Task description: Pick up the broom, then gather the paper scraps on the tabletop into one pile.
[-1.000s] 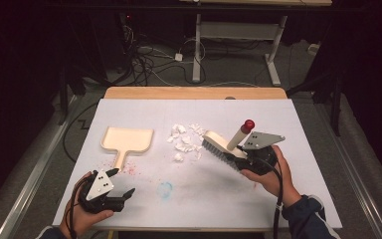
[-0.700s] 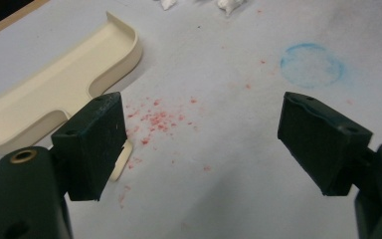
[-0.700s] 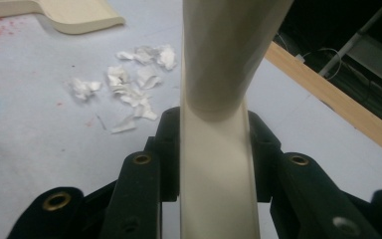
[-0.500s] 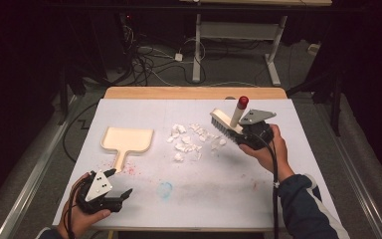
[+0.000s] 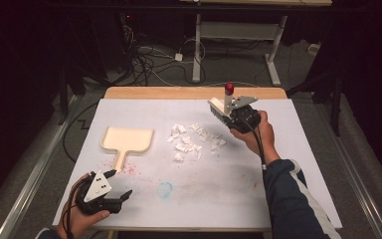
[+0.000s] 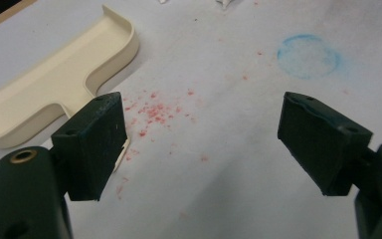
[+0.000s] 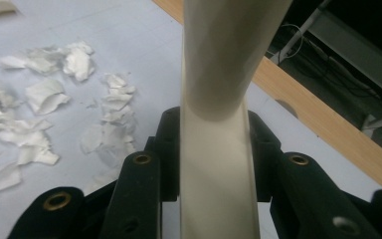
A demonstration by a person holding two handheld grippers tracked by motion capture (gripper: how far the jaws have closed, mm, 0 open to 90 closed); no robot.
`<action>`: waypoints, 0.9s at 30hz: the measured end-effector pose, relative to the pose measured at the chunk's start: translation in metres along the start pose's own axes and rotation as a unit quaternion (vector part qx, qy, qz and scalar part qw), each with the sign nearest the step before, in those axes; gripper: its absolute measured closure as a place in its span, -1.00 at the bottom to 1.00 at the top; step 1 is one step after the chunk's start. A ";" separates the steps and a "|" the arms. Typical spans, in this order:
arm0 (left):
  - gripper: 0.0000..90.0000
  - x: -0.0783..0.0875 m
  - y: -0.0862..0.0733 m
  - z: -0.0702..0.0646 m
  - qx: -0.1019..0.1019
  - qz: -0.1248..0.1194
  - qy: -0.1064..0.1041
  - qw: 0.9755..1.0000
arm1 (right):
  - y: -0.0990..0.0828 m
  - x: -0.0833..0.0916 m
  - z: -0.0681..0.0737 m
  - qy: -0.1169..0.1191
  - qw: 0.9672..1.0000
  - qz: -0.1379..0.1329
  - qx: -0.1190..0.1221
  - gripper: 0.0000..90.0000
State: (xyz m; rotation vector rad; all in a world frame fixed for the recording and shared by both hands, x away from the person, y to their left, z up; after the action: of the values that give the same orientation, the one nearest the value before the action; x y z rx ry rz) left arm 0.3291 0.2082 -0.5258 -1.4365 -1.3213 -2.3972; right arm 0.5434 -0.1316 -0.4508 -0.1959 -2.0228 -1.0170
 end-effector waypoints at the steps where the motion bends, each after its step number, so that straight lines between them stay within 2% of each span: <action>1: -0.59 0.000 0.000 0.000 -0.003 0.002 0.004 1.000 | 0.001 -0.003 0.000 -0.004 1.000 0.003 0.004 0.51; 4: -0.59 0.000 0.001 0.000 -0.005 0.002 0.004 1.000 | 0.009 -0.018 0.004 -0.007 1.000 0.004 0.027 0.51; 8: -0.59 0.000 0.000 0.003 0.003 0.002 0.006 1.000 | 0.015 -0.031 0.008 -0.014 0.999 0.008 0.042 0.51; 11: -0.59 -0.002 -0.001 0.003 0.003 0.006 0.009 1.000 | 0.016 -0.047 0.013 -0.044 0.996 0.025 0.068 0.51; 12: -0.59 -0.002 -0.001 0.003 0.003 0.006 0.007 1.000 | 0.014 -0.056 0.016 -0.055 0.995 0.042 0.077 0.51; 13: -0.59 -0.003 -0.001 0.003 0.003 0.007 0.005 1.000 | 0.014 -0.056 0.016 -0.055 0.995 0.042 0.077 0.51; 15: -0.59 -0.004 0.000 0.001 0.000 0.008 0.003 1.000 | 0.015 -0.063 0.024 -0.040 0.996 0.035 0.076 0.51; 17: -0.59 -0.005 0.000 -0.001 -0.004 0.011 -0.001 1.000 | 0.015 -0.064 0.027 -0.040 0.995 0.035 0.081 0.51; 19: -0.59 -0.005 0.000 -0.004 -0.004 0.014 -0.008 1.000 | 0.015 -0.067 0.041 -0.030 0.995 0.035 0.091 0.50; 20: -0.59 -0.005 0.002 -0.006 -0.004 0.010 -0.009 1.000 | 0.015 -0.067 0.046 -0.021 0.995 0.031 0.089 0.50; 22: -0.59 -0.004 0.003 -0.008 -0.007 0.008 -0.011 1.000 | 0.015 -0.066 0.050 -0.021 0.995 0.023 0.090 0.50; 23: -0.59 -0.004 0.003 -0.008 -0.008 0.008 -0.012 1.000 | 0.014 -0.064 0.060 -0.005 0.995 0.011 0.096 0.50; 24: -0.59 -0.005 0.003 -0.008 -0.012 0.007 -0.010 1.000 | 0.014 -0.064 0.060 -0.005 0.995 0.011 0.096 0.50; 25: -0.59 -0.005 0.002 -0.009 -0.009 0.011 -0.014 1.000 | 0.013 -0.061 0.068 -0.003 0.995 0.001 0.104 0.50; 27: -0.59 -0.005 0.002 -0.009 -0.010 0.012 -0.015 1.000 | 0.011 -0.060 0.071 0.004 0.994 -0.002 0.109 0.50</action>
State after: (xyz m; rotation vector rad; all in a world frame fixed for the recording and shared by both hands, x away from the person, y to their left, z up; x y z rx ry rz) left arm 0.3264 0.1985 -0.5301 -1.4906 -1.2835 -2.3891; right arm 0.5425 -0.0598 -0.5112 -0.0720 -2.1092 -0.7893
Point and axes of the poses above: each handheld gripper's, and its own axes: x roughly backward along the jaws, y roughly out of its top, z roughly to its left, the point moved 10 cm from there along -x, roughly forward along the jaws, and after that the axes turned 10 degrees about z, right-handed, at the moved point
